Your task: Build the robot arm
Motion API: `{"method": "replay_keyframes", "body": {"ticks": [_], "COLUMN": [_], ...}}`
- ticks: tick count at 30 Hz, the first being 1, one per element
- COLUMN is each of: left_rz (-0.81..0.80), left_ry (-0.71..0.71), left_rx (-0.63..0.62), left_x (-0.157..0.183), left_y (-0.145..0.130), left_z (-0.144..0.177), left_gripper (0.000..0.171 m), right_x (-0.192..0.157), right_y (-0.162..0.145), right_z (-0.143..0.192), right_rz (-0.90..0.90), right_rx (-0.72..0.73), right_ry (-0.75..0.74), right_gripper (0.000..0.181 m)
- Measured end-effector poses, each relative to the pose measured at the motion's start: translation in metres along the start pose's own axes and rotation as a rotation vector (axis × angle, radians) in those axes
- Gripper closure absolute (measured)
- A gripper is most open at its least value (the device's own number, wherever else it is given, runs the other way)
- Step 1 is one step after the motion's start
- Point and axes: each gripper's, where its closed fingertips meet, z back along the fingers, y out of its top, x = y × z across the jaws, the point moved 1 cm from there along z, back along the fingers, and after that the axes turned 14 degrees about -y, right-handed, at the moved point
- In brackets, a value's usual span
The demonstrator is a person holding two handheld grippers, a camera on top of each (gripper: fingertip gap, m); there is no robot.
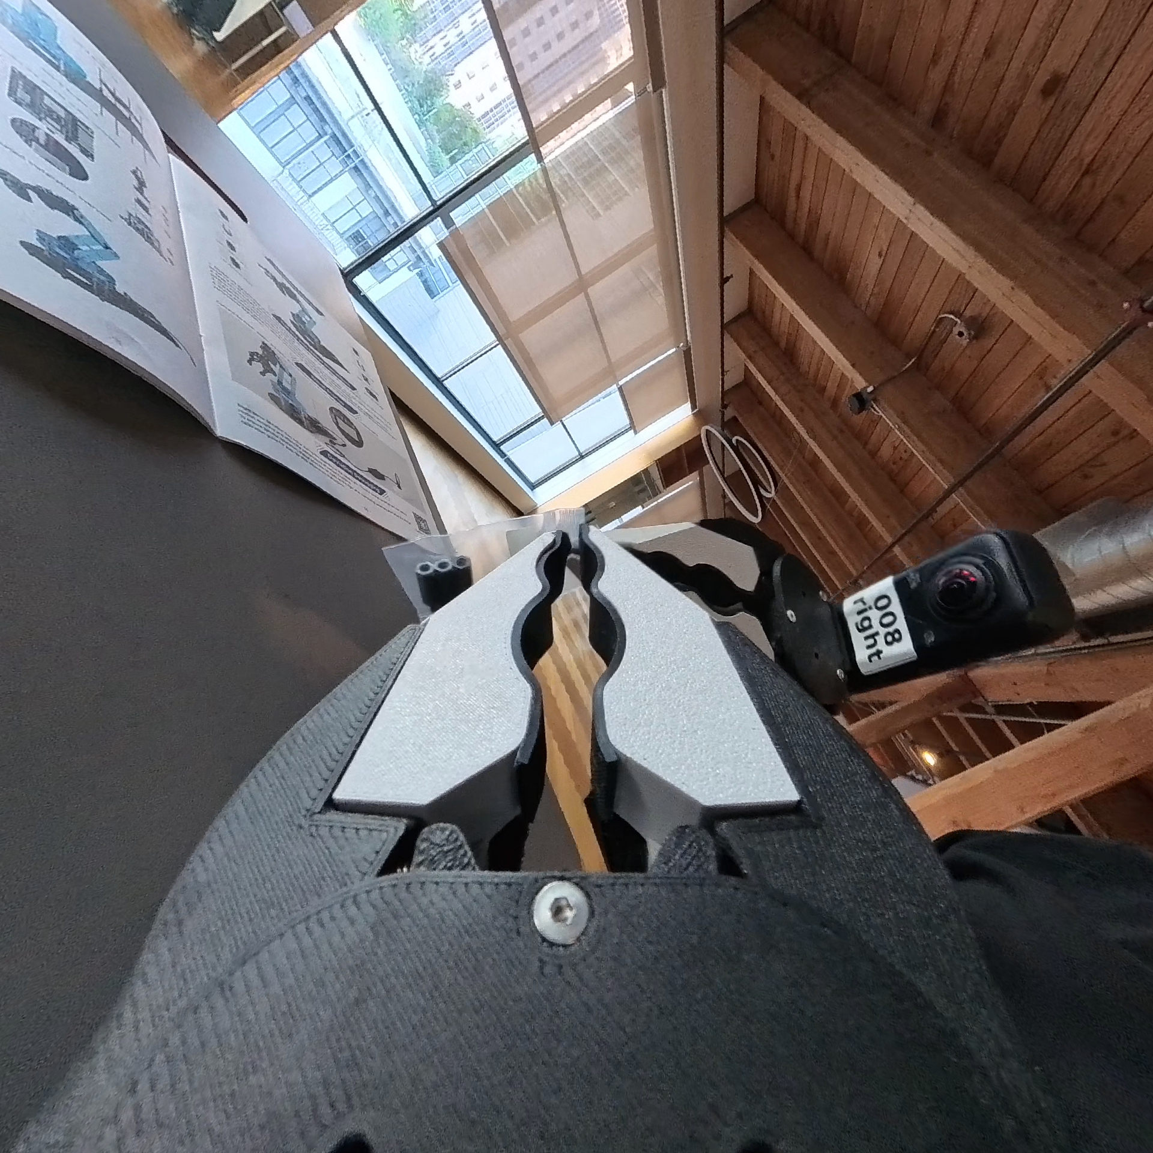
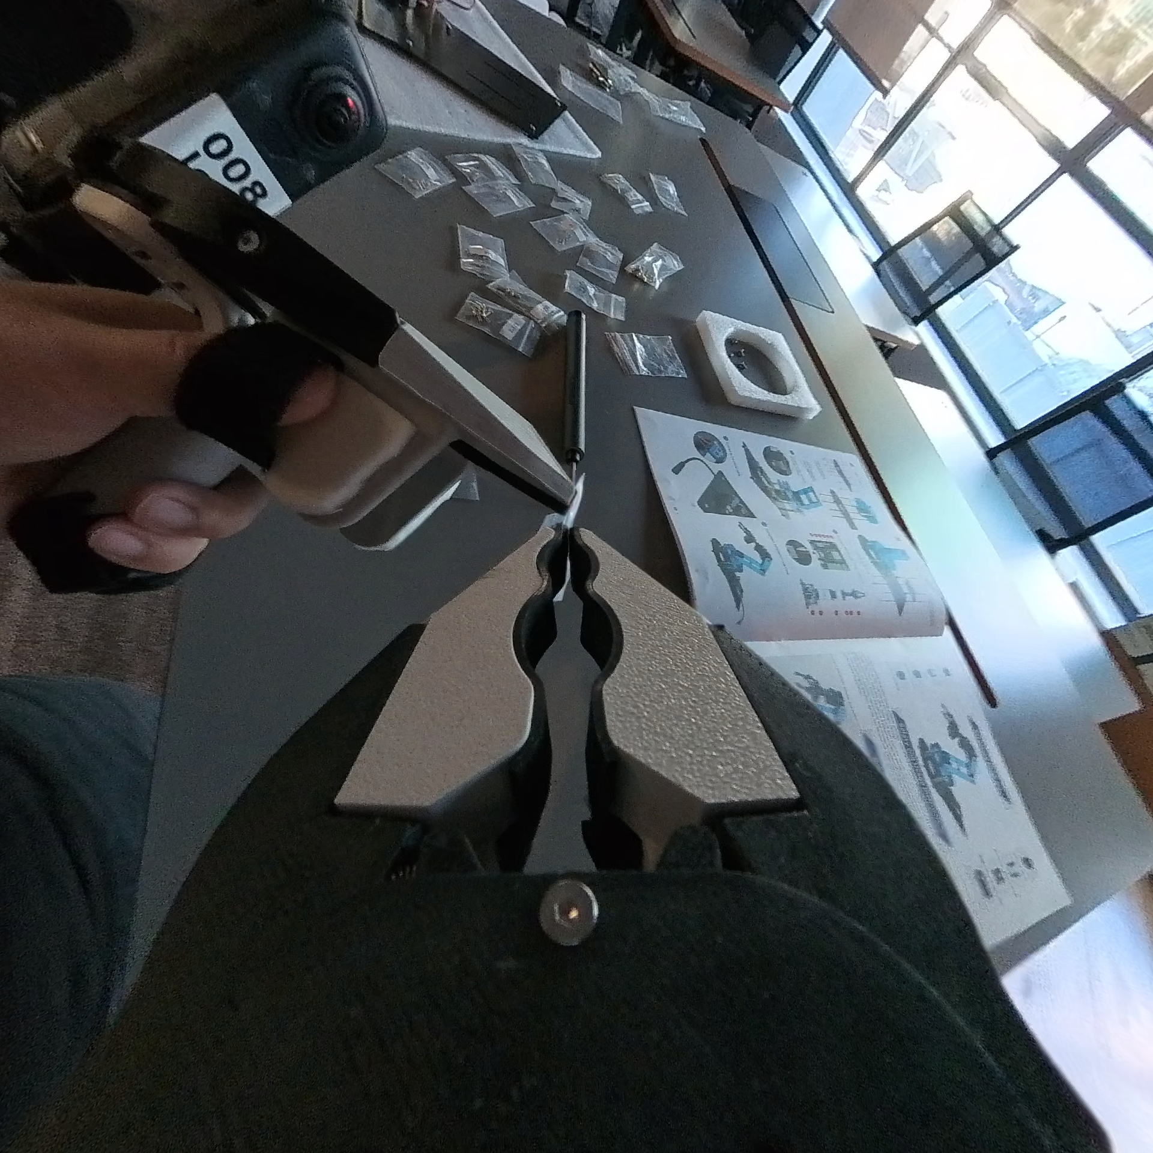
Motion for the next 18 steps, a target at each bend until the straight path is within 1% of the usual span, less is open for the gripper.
{"method": "replay_keyframes", "body": {"ticks": [5,10,12,15,18], "left_rz": [0.029,0.065,0.095,0.123,0.091], "left_ry": [0.013,0.031,0.011,0.011,0.017], "left_rx": [-0.005,0.011,0.027,0.04,0.028], "left_x": [-0.007,-0.015,-0.016,-0.019,-0.018], "left_y": [-0.002,-0.003,-0.003,-0.005,-0.007], "left_z": [0.002,0.005,0.005,0.007,0.01], "left_gripper": [0.168,0.171,0.171,0.171,0.171], "right_x": [-0.002,-0.004,-0.006,-0.006,-0.003], "right_y": [-0.002,0.002,-0.002,-0.007,-0.011], "right_z": [-0.002,-0.001,-0.004,-0.008,-0.009], "right_rz": [0.187,0.302,0.357,0.322,0.299], "right_rx": [0.008,0.064,0.048,0.038,0.024], "right_ry": [-0.078,-0.14,-0.145,-0.128,-0.132], "right_gripper": [0.181,0.181,0.181,0.181,0.181]}}
